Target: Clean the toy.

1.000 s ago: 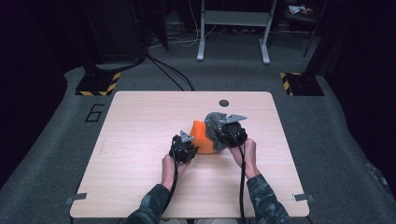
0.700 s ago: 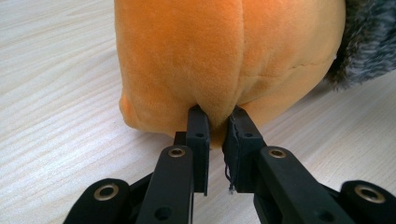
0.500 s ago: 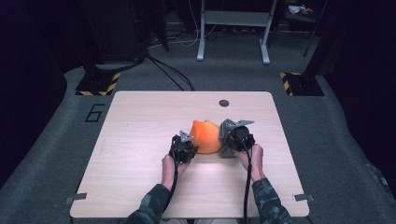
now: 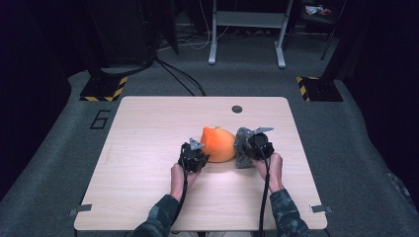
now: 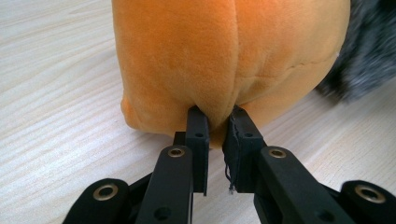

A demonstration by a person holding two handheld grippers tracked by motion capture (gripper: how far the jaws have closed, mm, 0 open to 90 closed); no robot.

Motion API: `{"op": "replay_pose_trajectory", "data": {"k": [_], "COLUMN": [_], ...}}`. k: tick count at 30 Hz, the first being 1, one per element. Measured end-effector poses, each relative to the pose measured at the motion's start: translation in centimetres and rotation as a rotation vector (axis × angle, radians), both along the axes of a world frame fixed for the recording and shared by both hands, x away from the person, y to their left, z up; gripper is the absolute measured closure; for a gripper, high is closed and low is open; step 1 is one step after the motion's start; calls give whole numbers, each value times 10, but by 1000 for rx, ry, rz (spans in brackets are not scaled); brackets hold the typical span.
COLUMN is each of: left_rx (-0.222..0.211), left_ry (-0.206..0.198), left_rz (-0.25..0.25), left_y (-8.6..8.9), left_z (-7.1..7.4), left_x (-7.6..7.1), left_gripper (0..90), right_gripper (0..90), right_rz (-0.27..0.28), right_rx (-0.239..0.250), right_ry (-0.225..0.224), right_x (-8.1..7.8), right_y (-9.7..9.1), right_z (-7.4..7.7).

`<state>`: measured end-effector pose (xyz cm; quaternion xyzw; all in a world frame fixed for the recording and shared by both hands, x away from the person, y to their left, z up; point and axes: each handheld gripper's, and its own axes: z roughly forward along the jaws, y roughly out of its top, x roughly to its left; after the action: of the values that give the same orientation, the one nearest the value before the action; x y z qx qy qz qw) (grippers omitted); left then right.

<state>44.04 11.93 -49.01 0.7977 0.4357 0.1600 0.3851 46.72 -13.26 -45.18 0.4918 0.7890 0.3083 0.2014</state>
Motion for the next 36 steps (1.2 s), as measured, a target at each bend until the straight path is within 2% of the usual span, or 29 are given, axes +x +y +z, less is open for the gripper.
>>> {"op": "replay_pose_trajectory", "data": {"k": [2,5,7,10,12,15,22,24,26,28,32,36], "left_rx": [-2,0,-8,-7,-7,-8,40,48,75,90,80,60], "left_ry": [1,-2,-1,-1,-8,-19,-56,-70,-86,-92,-111,-103], "left_rz": [1,1,8,8,6,9,59,63,52,39,31,28], "left_y": [0,0,0,0,1,1,1,0,-2,-4,-8,-8], "left_z": [0,0,0,0,0,1,-3,-3,-3,-5,-7,-4], "left_x": [0,0,0,1,1,1,0,2,3,6,8,11], "left_gripper": [804,803,802,798,792,753,497,457,445,462,654,797], "right_gripper": [751,751,751,751,751,751,752,751,751,751,751,749], "right_rz": [12,65,96,115,113,103,86,97,95,90,95,86], "right_rx": [13,41,50,9,-14,-5,-12,-17,-18,-12,-9,-2], "right_ry": [-54,-104,-99,-58,-59,-62,-57,-60,-57,-51,-58,-68], "right_x": [-6,-14,-16,-11,-6,-1,8,10,11,12,13,13], "right_y": [3,12,21,37,41,41,42,42,42,43,43,40], "right_z": [16,35,40,31,23,23,24,25,25,25,25,25]}}
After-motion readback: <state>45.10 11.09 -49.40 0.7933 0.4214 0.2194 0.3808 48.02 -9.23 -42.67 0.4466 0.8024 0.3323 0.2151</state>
